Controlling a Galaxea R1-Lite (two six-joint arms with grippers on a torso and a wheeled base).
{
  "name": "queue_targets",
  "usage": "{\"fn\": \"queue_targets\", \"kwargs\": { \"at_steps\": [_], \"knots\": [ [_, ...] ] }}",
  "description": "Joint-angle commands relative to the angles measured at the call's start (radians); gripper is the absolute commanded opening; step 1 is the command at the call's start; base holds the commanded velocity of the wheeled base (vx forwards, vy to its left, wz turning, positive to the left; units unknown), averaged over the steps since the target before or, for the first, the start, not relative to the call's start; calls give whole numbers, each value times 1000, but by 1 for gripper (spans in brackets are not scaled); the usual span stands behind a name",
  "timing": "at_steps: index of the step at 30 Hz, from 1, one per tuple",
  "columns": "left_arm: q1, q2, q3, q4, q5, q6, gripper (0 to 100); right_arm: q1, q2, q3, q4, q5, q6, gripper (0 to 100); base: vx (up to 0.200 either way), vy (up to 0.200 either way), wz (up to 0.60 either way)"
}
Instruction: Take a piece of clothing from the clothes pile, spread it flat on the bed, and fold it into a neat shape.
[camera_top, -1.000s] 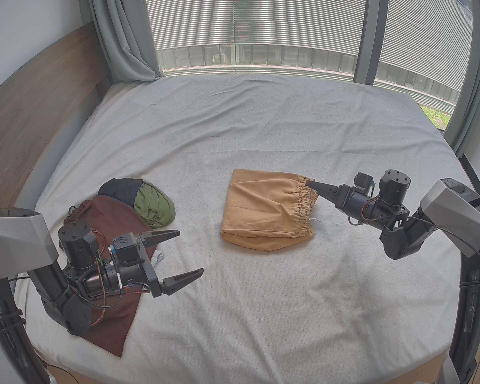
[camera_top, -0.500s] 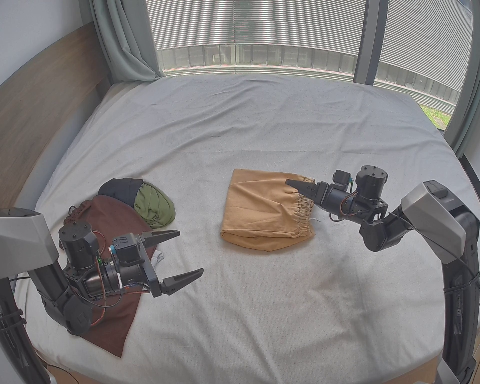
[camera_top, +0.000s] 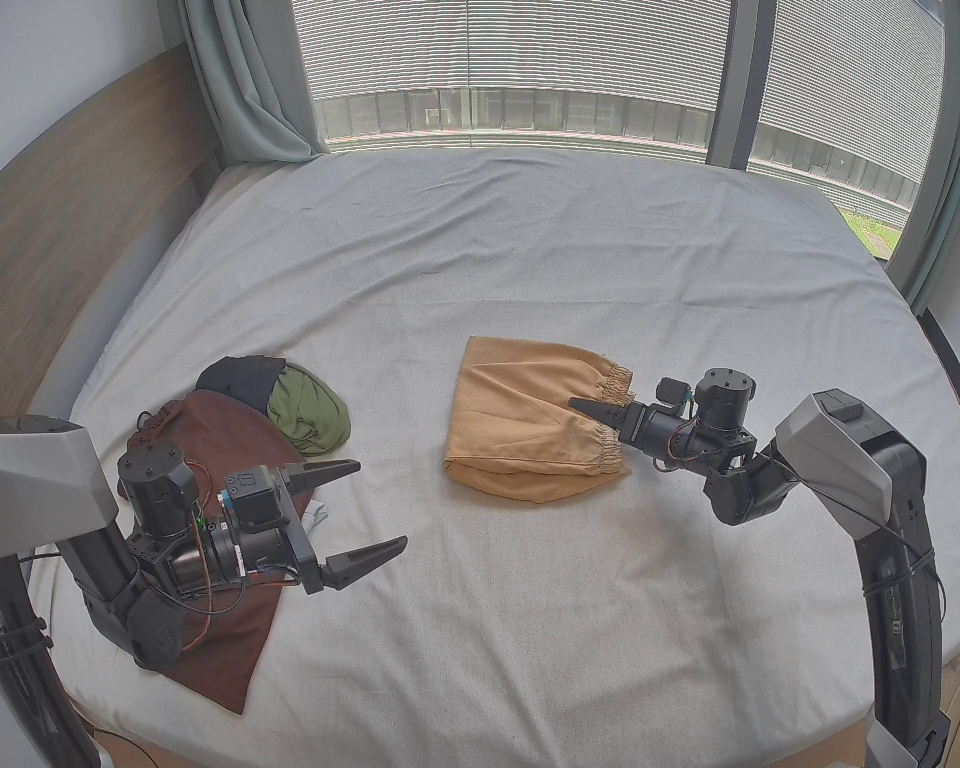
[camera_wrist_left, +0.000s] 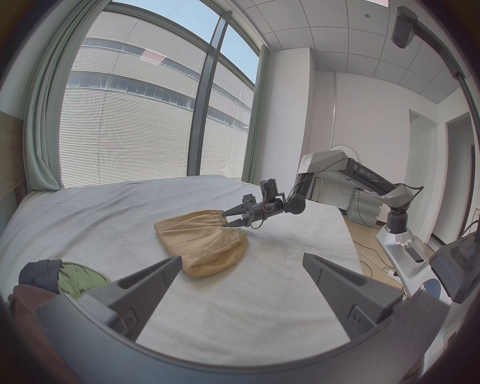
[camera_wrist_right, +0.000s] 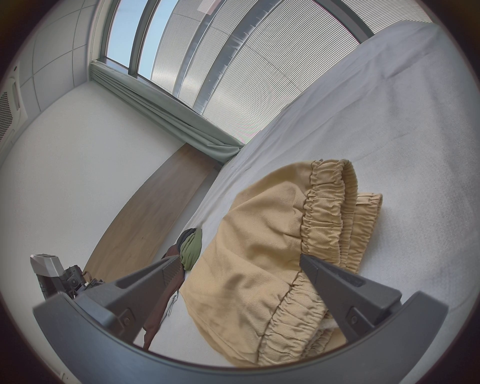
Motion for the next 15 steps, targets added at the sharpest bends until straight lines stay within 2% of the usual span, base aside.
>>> {"fn": "queue_targets", "kwargs": {
  "at_steps": [1, 4, 10, 11, 13, 15],
  "knots": [
    [-1, -3, 3, -1, 1, -1, 100, -4, -16, 4, -6, -26, 0, 100, 0, 0, 0],
    [-1, -9, -3, -1, 0, -4, 100, 5, -85, 41, -17, -49, 0, 100, 0, 0, 0],
    [-1, -48, -8, -2, 0, -20, 100, 36, -304, 185, -28, -50, -3, 100, 0, 0, 0],
    [-1, -59, -8, -2, 0, -26, 100, 54, -396, 259, -26, -50, -9, 100, 0, 0, 0],
    [-3, -72, -8, -2, 0, -27, 100, 76, -491, 347, -25, -50, -39, 100, 0, 0, 0],
    [-8, -80, -8, -2, -2, -29, 100, 96, -573, 443, -26, -52, -105, 100, 0, 0, 0]
  ]
}}
